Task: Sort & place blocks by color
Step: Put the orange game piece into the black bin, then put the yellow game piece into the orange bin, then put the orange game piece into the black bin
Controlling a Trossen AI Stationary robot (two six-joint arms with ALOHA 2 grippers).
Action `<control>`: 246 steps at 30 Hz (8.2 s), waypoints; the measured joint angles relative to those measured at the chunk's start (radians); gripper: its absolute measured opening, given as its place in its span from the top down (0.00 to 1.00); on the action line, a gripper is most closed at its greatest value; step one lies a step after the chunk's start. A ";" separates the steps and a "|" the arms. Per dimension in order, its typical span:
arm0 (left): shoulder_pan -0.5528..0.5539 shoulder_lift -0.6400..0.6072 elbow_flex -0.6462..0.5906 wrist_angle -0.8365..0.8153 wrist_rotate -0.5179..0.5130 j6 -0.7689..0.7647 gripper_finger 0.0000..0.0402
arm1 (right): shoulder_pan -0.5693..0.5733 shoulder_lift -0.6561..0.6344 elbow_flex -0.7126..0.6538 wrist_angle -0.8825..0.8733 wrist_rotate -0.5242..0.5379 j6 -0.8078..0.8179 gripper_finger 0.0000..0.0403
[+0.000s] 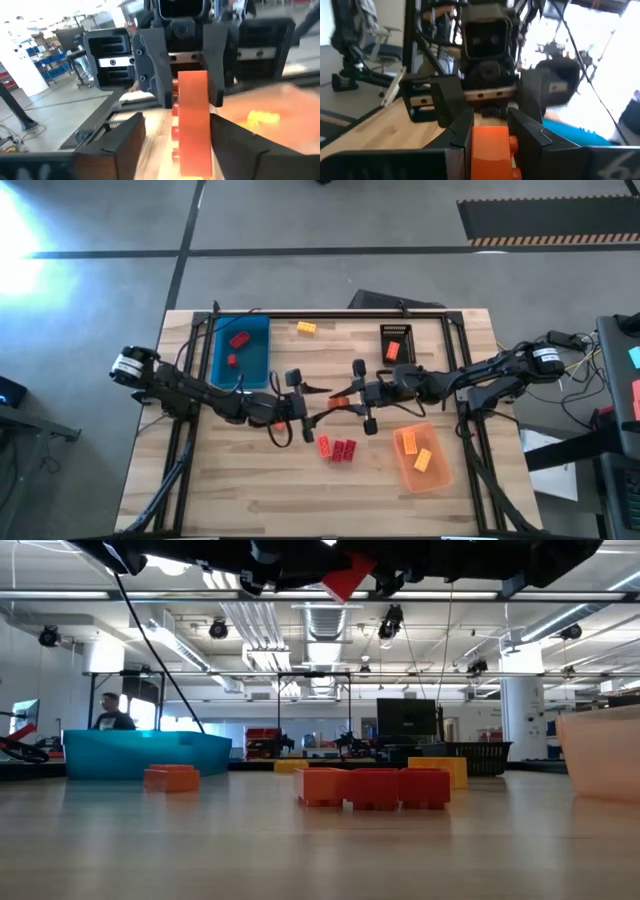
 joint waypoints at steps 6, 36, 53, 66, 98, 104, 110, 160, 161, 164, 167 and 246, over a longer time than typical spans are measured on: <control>0.000 -0.041 -0.002 -0.242 -0.102 -0.055 0.39 | -0.042 -0.013 0.000 -0.168 0.113 0.068 0.79; 0.001 -0.127 -0.002 -0.546 -0.270 -0.265 0.39 | -0.545 -0.019 0.000 -0.876 0.836 0.690 0.56; 0.001 -0.206 0.000 -0.587 -0.272 -0.192 0.39 | -0.545 -0.024 0.146 -0.852 0.546 0.665 0.64; 0.001 -0.475 -0.055 -0.656 -0.387 -0.100 0.39 | -0.555 0.364 0.653 -0.968 0.308 0.409 0.72; 0.001 -0.764 -0.232 -0.634 -0.415 0.007 0.39 | -0.672 1.001 1.270 -1.143 -0.130 -0.147 0.38; 0.001 -0.758 -0.233 -0.633 -0.415 0.003 0.39 | -0.669 1.054 1.333 -1.223 -0.129 -0.140 0.40; 0.001 -0.750 -0.233 -0.629 -0.415 0.005 0.39 | -0.669 1.059 1.335 -1.225 -0.129 -0.134 0.48; 0.000 -0.695 -0.234 -0.626 -0.415 0.000 0.39 | -0.143 0.141 0.680 -1.697 -0.084 0.766 0.69; 0.000 -0.692 -0.234 -0.626 -0.415 0.000 0.39 | -0.124 0.115 0.656 -1.724 -0.100 0.809 0.69; 0.000 -0.688 -0.234 -0.625 -0.415 0.000 0.39 | -0.068 0.043 0.592 -1.791 -0.180 0.933 0.69; 0.000 -0.688 -0.234 -0.626 -0.415 0.000 0.39 | -0.010 -0.017 0.533 -1.854 -0.282 1.062 0.69; -0.015 -0.386 -0.057 -1.166 0.285 -0.450 0.39 | 0.125 -0.122 0.357 -1.474 0.476 0.937 0.46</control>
